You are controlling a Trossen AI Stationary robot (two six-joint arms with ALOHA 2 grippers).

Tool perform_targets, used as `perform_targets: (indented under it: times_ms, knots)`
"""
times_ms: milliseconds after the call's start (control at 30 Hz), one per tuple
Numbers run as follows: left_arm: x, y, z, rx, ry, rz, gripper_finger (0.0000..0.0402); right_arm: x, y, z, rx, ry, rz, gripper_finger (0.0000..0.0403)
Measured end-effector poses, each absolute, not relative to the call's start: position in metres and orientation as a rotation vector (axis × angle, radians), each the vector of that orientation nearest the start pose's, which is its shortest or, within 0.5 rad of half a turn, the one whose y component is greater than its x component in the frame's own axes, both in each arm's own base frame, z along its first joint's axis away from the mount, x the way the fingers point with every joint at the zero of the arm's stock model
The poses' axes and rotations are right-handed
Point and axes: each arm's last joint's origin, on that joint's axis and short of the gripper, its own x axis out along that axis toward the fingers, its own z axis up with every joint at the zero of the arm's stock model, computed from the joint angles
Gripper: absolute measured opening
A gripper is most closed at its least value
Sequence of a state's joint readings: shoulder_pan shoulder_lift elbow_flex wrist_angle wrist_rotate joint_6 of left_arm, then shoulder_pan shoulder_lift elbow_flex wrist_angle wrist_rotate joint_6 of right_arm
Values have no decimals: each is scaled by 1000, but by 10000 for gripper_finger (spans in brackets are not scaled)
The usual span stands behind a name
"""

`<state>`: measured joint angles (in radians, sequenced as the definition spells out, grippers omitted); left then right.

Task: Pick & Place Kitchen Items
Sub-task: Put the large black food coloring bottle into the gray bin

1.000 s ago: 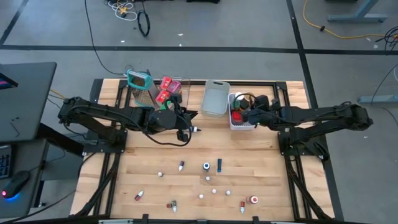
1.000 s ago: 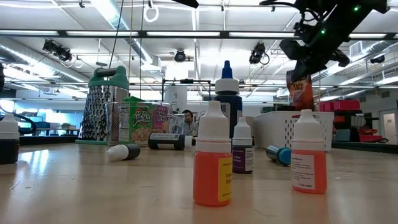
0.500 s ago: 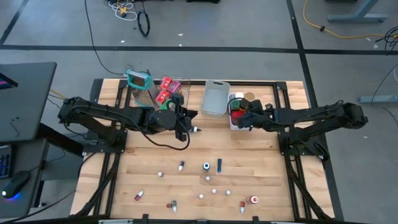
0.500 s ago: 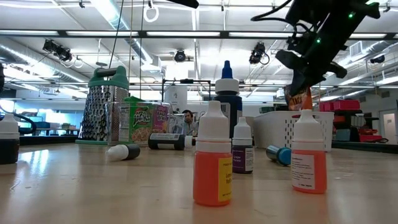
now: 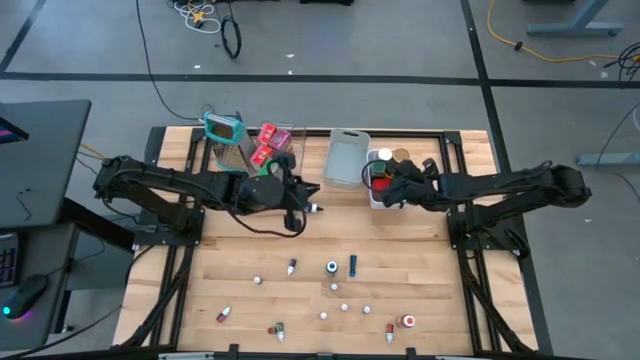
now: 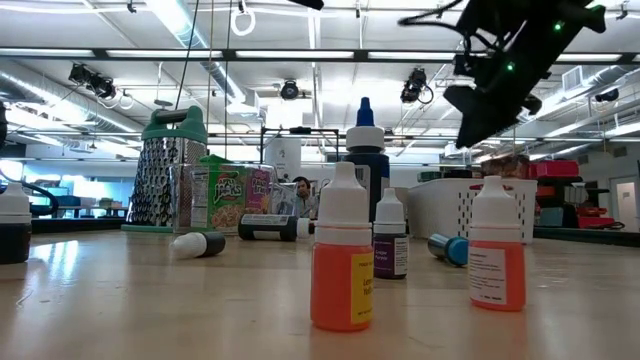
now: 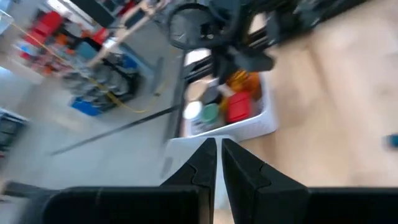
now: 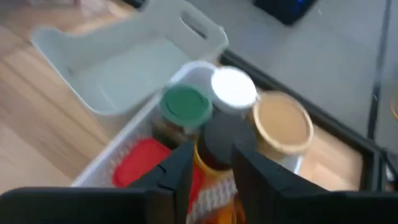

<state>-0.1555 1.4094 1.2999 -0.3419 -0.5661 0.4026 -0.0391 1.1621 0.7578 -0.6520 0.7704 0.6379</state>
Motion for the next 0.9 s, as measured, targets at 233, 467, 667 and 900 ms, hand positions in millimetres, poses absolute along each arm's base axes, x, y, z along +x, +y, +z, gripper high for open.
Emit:
perform_targets:
  times_ms: [233,467,667,900]
  knots:
    - [309,-38,353,440,500,121,32,218,-28,247,45,606,-874,155]
    - [309,-42,331,314,536,-1,32,230,-25,256,-4,557,-670,169]
    - [306,-38,301,350,601,65,34,229,-24,254,-7,580,-633,169]
    - [314,-18,268,284,655,175,90,229,-24,254,-5,579,-630,169]
